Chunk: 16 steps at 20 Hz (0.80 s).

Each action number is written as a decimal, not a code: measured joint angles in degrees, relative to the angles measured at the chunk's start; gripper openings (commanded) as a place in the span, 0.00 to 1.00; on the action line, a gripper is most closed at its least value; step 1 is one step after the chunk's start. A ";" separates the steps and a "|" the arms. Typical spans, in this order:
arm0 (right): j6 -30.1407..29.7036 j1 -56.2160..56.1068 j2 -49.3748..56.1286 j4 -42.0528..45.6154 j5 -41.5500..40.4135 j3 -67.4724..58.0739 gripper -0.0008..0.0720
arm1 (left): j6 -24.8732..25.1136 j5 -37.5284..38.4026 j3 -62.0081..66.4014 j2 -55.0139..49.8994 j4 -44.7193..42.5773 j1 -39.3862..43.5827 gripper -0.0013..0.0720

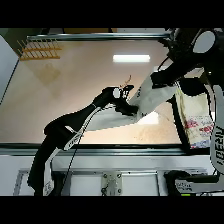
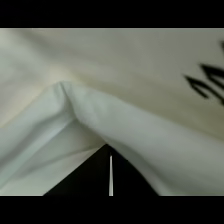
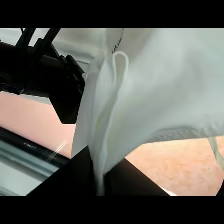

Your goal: Fold the clothes and pants, and hang the long-sleeved shirts on hangers.

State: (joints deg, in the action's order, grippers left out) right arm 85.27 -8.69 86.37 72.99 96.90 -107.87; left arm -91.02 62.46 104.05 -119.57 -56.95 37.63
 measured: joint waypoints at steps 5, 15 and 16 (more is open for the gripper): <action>1.36 -3.23 0.00 0.17 -0.02 -0.61 0.03 | -0.24 2.19 0.20 5.20 -3.67 -5.07 0.03; 6.34 -17.42 2.32 -0.15 -5.70 -0.72 0.03 | -0.37 7.72 0.20 20.76 -13.20 -25.20 0.03; 6.82 -19.23 3.19 -0.61 -6.88 -0.72 0.03 | -0.31 8.24 0.20 21.99 -13.42 -27.26 0.03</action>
State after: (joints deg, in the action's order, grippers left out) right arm 92.09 -27.92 89.56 72.38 90.02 -108.60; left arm -91.33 70.70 104.25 -97.58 -70.37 10.37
